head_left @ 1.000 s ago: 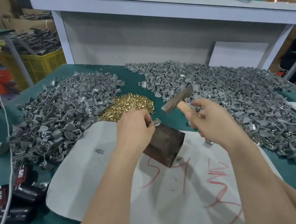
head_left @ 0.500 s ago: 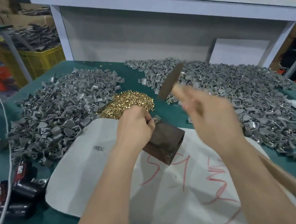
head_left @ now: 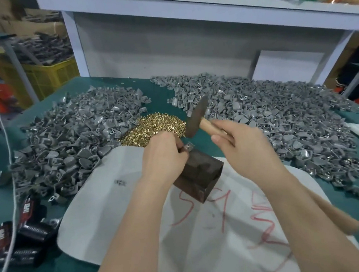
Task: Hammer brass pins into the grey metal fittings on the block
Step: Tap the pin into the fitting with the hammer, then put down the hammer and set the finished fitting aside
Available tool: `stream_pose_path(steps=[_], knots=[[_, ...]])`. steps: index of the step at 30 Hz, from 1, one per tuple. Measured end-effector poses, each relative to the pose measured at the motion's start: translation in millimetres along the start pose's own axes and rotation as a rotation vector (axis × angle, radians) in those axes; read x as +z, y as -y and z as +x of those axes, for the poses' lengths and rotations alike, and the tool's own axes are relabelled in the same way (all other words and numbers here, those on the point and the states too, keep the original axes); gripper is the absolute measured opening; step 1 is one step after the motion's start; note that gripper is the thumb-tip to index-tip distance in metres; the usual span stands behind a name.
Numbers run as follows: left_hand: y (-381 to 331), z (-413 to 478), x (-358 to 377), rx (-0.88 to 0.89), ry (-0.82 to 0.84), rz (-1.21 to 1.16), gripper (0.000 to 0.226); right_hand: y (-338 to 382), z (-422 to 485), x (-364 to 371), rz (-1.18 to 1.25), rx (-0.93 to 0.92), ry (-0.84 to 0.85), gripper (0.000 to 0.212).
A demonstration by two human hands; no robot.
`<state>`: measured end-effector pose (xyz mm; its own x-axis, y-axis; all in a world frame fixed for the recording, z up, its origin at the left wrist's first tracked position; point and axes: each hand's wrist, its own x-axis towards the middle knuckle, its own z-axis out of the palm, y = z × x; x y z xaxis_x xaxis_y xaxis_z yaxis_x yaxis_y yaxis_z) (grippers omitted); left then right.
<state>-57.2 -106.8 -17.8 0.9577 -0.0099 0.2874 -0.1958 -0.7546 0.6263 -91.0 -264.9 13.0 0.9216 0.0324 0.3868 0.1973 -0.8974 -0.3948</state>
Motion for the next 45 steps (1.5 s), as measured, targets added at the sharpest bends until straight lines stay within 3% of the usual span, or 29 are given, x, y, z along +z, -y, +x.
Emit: stream_pose_path(steps=[3,6,12,14,16,18,20,24,28,33,39,45], knots=[[0,0,0,-0.024,0.011,-0.02,0.007,-12,20,9,0.069,0.198,0.014,0.026],[0,0,1,-0.031,0.016,-0.027,0.008,-20,31,23,0.041,0.361,0.213,0.036],[0,1,1,-0.028,-0.003,-0.07,0.008,-24,24,34,-0.023,0.394,0.372,0.037],[0,1,1,-0.038,0.002,-0.104,0.01,-21,27,27,-0.054,0.338,0.287,0.028],[-2,0,1,-0.033,-0.001,-0.132,0.01,-12,29,22,0.112,0.246,0.152,0.025],[-2,0,2,-0.008,-0.019,-0.162,0.011,1,32,22,0.373,0.174,0.226,0.017],[-2,2,3,-0.01,-0.053,-0.221,0.014,12,40,21,0.437,0.153,0.314,0.011],[2,9,-1,-0.156,-0.207,-0.526,0.025,7,79,16,0.476,0.347,-0.012,0.015],[9,14,-11,-0.352,-0.35,-0.851,0.013,5,86,34,0.379,0.341,0.142,0.018],[13,13,-20,-0.533,-0.47,-1.173,0.015,2,86,55,0.17,0.305,0.209,0.003],[18,17,-32,-0.631,-0.755,-1.351,0.022,43,93,84,0.054,0.085,0.313,0.022],[18,16,-29,-0.658,-0.765,-1.369,0.019,67,108,126,-0.265,0.068,0.398,0.021]])
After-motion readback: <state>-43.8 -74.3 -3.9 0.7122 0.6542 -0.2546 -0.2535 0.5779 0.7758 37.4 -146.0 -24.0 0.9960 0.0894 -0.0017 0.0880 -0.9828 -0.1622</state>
